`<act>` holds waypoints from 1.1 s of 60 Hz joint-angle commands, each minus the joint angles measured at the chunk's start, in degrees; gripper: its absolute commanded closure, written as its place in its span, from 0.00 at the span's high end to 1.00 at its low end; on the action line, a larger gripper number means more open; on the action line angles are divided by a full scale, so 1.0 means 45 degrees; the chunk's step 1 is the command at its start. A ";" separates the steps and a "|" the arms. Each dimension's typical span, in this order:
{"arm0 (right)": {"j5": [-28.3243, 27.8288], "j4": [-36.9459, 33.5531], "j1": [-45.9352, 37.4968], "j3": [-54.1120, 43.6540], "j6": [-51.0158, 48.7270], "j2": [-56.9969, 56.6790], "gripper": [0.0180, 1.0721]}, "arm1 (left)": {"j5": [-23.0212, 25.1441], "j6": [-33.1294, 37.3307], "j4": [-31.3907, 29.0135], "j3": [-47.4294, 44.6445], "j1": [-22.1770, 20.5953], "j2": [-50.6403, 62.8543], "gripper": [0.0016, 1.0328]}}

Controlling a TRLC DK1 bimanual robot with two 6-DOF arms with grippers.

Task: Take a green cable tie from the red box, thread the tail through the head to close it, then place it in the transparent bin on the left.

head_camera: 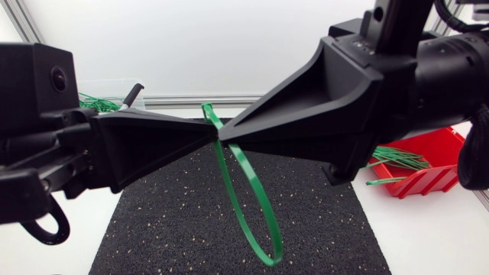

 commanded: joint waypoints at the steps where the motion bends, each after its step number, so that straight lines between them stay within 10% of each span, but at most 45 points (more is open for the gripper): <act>1: 0.0094 0.0135 -0.0132 -0.0370 0.0479 -0.0104 0.06 | -0.0041 -0.0334 0.0252 -0.0100 -0.0162 0.0066 0.03; 66: 0.0152 0.0584 -0.0171 -0.0722 0.0675 -0.0182 0.06 | -0.0256 -0.0451 0.0349 -0.0198 -0.0123 0.0183 0.03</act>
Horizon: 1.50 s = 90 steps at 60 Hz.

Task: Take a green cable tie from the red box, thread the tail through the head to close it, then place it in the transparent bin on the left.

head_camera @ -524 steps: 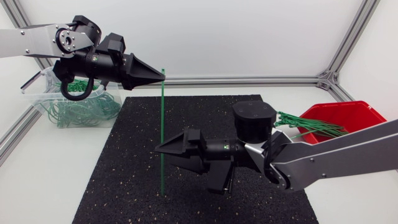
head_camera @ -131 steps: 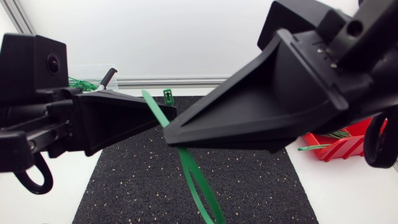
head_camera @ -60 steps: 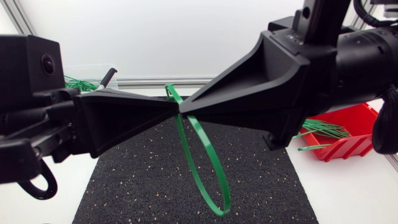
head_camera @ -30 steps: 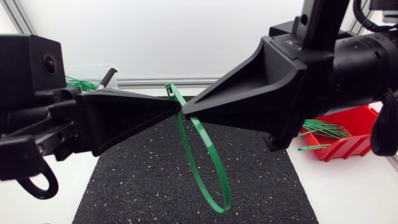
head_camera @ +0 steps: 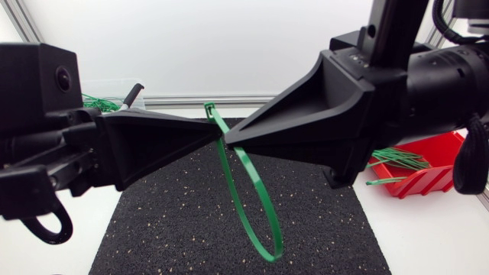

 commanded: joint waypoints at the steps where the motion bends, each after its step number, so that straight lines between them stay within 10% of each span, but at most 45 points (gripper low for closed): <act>1: 0.0021 0.0225 0.0062 -0.0222 0.0398 -0.0007 0.06 | -0.0056 -0.0364 0.0257 -0.0198 -0.0036 0.0076 0.03; 90: 0.1486 0.1924 0.0160 0.0950 0.1941 0.1907 0.06 | -0.0349 -0.0325 0.0394 -0.0510 0.0238 -0.0432 0.03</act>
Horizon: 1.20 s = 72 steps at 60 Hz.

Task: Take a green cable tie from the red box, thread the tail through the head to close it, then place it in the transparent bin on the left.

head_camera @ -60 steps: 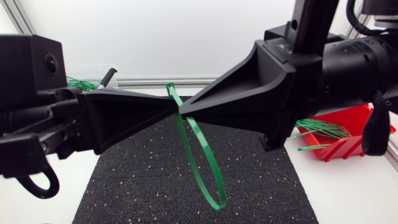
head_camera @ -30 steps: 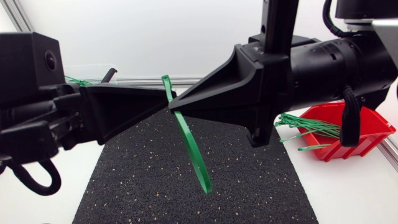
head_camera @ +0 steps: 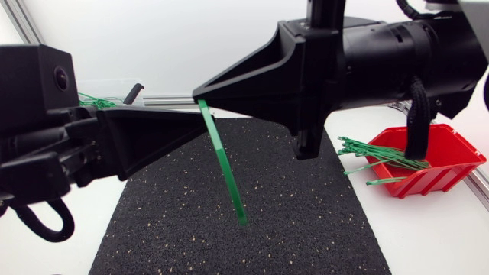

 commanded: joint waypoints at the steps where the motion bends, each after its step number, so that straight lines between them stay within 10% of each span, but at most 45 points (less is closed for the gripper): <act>1: 0.0437 0.0064 0.0048 0.0086 0.0464 0.0280 0.06 | 0.0263 -0.0198 0.0141 -0.0272 0.0087 -0.0311 0.03; 32: 0.0515 -0.0405 -0.0011 0.0242 0.0542 0.0905 0.06 | 0.0263 -0.0198 0.0083 -0.0331 0.0263 -0.0603 0.03; 42: -0.0012 -0.0581 0.0009 0.0242 0.0503 0.0534 0.45 | 0.0263 -0.0198 0.0044 -0.0370 0.0576 -0.0603 0.03; 72: -0.0344 -0.0268 -0.1065 0.0183 0.0386 0.0397 0.45 | 0.1454 -0.0472 0.0415 -0.0468 0.1650 -0.0115 0.03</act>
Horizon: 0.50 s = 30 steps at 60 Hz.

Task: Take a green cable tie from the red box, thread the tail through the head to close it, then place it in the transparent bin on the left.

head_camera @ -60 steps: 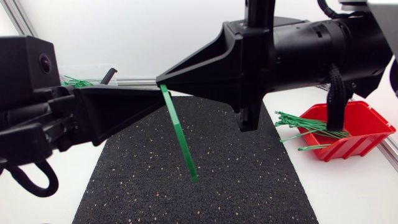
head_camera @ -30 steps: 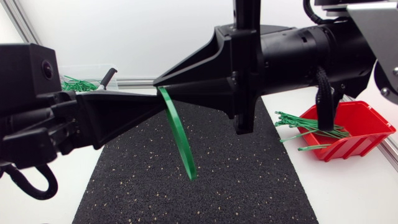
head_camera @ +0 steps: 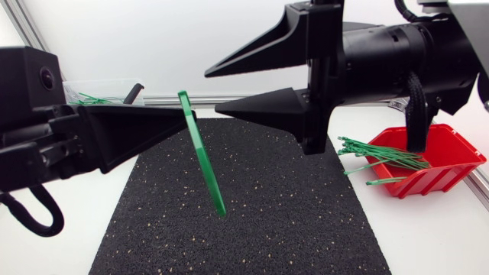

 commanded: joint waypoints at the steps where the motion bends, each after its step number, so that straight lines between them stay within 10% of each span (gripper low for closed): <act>1: -0.0189 0.0242 -0.0318 0.0110 0.0211 0.0310 0.45 | 0.0308 -0.0044 0.0235 -0.0176 0.0091 0.0220 0.03; 30: -0.0658 0.0457 -0.0767 -0.0007 -0.2172 0.1775 0.43 | 0.0816 0.4331 -0.0585 -0.0293 0.0540 0.1216 0.03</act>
